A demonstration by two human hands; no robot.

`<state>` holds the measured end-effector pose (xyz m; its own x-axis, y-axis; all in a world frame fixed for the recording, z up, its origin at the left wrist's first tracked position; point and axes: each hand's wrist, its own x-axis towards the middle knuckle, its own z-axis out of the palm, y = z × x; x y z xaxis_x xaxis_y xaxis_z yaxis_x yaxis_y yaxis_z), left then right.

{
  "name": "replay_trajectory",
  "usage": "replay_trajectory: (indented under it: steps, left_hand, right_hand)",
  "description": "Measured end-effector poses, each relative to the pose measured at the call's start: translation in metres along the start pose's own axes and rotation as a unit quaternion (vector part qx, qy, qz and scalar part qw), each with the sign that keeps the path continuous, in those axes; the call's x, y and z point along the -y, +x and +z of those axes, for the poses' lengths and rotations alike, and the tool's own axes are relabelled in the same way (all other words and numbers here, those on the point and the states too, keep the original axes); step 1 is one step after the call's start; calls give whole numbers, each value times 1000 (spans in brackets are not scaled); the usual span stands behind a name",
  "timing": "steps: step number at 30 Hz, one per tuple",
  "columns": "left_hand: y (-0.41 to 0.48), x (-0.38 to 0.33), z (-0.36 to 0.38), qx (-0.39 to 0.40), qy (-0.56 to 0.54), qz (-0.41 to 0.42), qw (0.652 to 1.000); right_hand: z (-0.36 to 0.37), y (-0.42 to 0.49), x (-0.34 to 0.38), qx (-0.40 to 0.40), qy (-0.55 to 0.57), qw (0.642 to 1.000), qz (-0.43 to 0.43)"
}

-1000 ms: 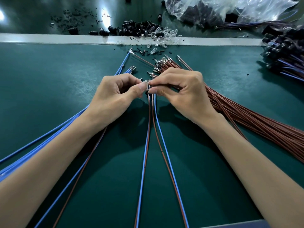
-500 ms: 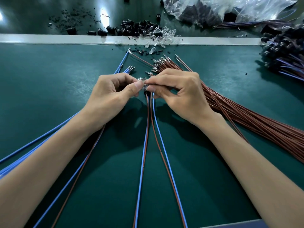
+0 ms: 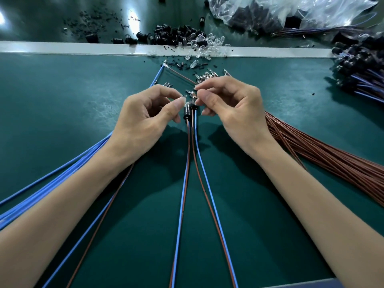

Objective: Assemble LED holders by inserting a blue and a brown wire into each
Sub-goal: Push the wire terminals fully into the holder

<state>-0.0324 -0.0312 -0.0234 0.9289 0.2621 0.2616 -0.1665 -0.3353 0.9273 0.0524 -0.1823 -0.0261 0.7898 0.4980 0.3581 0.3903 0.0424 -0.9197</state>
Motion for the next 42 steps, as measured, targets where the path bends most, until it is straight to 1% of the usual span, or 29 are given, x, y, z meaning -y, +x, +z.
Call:
replay_trajectory:
  steps: [5,10,15,17,19,23,26,29,32,35,39,42]
  left_hand:
    - [0,2,-1,-17,7,30,999]
    - [0,4,1,-21,14,28,999]
    - [0,3,1,-10,23,30,999]
    - [0,3,1,2,29,26,999]
    - [0,4,1,8,34,27,999]
    - [1,5,0,4,37,34,999]
    - [1,6,0,4,38,35,999]
    - [1,7,0,2,34,33,999]
    - [1,8,1,-2,16,25,1000]
    - [1,8,0,-2,24,29,999]
    - [1,9,0,-22,46,32,998]
    - [1,8,0,-32,31,22,999]
  right_hand:
    - [4,-2,-1,15,-21,999,-20]
    - [2,0,-1,30,-3,999,-10]
    - [2,0,-2,27,-19,999,-3]
    - [2,0,-3,28,-53,998,-18]
    - [2,0,-2,37,-104,993,-51]
    - [1,1,-2,40,-205,972,-111]
    - [1,0,-3,48,-244,960,-128]
    - [2,0,-4,58,-247,960,-119]
    - [2,0,-4,55,-222,970,-78]
    - [2,1,-4,55,-204,976,-51]
    - [2,1,-3,69,-189,979,-44]
    - [-1,1,-1,72,-164,983,-39]
